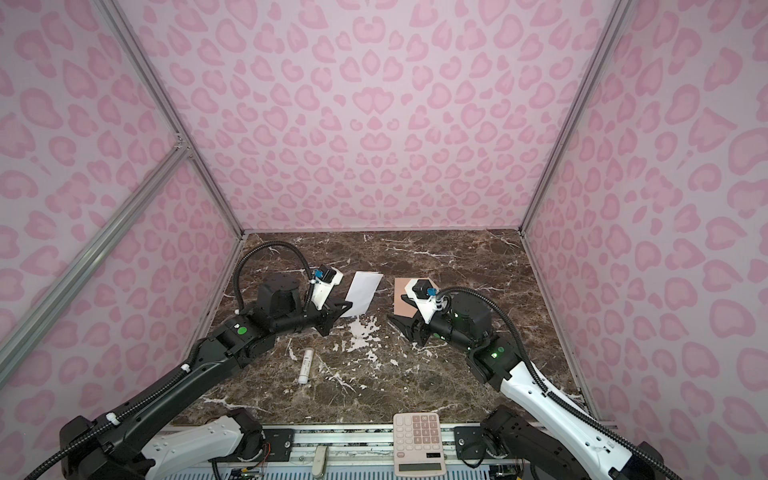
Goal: Place the letter into the envelope and seal it
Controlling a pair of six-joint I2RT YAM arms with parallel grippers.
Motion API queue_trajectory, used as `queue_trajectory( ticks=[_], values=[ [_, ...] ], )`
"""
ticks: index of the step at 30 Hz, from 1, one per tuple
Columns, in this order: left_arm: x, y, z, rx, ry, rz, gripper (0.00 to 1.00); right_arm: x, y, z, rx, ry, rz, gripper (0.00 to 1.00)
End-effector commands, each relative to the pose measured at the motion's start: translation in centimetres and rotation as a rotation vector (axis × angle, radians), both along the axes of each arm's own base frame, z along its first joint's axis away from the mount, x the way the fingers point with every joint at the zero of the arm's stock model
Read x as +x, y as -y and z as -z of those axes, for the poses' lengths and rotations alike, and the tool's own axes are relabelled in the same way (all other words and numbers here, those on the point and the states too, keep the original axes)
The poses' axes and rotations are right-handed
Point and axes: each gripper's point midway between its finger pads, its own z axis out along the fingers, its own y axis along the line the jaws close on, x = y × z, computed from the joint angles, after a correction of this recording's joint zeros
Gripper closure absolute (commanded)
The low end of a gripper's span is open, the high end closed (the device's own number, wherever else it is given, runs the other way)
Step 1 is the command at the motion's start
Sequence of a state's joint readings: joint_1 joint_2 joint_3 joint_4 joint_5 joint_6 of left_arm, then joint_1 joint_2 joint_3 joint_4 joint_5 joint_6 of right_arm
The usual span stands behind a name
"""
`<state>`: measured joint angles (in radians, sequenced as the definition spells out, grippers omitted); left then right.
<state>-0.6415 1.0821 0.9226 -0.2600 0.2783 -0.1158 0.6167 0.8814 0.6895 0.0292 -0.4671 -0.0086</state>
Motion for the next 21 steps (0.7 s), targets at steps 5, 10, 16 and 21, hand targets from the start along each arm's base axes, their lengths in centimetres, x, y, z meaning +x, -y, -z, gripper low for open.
queue_trajectory(
  ticks=[5,10,16,21],
  values=[
    [2.8,-1.7,1.6,-0.049,-0.136,-0.204,0.96,2.2,1.0,0.1,0.038,-0.056,0.145,0.38],
    [4.0,-3.1,4.1,-0.044,-0.22,-0.312,0.96,2.7,1.0,0.9,0.033,-0.086,0.169,0.38],
    [4.6,-4.0,7.7,-0.05,-0.323,-0.388,0.96,3.0,1.3,1.3,0.052,-0.087,0.196,0.39],
    [4.9,-4.1,10.3,-0.068,-0.381,-0.416,0.96,3.1,1.1,2.0,0.057,-0.104,0.196,0.4]
  ],
)
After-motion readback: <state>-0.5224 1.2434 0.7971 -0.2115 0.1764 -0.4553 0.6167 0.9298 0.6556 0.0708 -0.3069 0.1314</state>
